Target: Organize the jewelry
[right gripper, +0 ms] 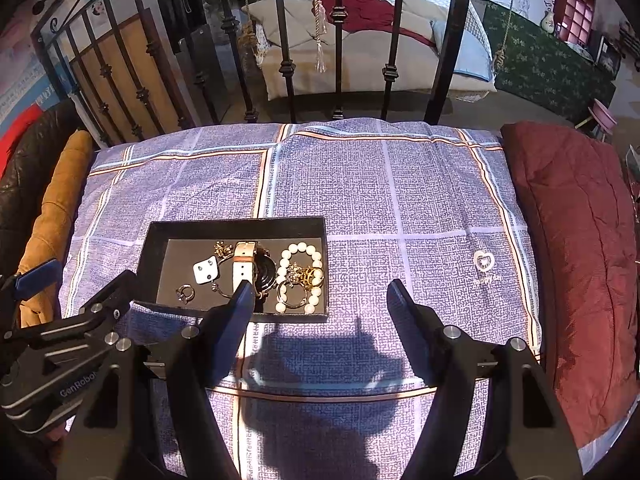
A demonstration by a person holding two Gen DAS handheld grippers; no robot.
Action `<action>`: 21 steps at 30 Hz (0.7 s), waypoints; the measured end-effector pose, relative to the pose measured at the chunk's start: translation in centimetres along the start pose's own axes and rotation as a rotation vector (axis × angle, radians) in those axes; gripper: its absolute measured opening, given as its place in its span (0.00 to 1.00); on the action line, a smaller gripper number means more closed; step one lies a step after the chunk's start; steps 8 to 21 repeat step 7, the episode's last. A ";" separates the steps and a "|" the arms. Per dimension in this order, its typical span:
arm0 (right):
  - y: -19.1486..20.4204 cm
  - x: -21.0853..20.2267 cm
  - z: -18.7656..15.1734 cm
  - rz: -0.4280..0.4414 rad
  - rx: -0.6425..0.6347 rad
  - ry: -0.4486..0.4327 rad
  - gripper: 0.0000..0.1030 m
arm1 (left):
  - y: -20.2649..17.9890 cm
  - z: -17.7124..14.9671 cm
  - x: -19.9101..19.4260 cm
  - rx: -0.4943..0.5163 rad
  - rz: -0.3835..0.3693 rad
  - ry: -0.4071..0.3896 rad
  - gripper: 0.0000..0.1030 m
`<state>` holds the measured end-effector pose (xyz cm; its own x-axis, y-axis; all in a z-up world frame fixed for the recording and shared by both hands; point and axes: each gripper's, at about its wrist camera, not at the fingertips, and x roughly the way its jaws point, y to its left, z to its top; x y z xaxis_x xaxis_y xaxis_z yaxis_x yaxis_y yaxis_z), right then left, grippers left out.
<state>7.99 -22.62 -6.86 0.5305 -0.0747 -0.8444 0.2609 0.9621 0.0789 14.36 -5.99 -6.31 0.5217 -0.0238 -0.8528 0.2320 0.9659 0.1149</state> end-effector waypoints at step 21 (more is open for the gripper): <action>-0.1 0.0 0.0 0.003 0.000 0.000 0.67 | 1.1 0.1 0.3 -0.072 -0.027 0.036 0.94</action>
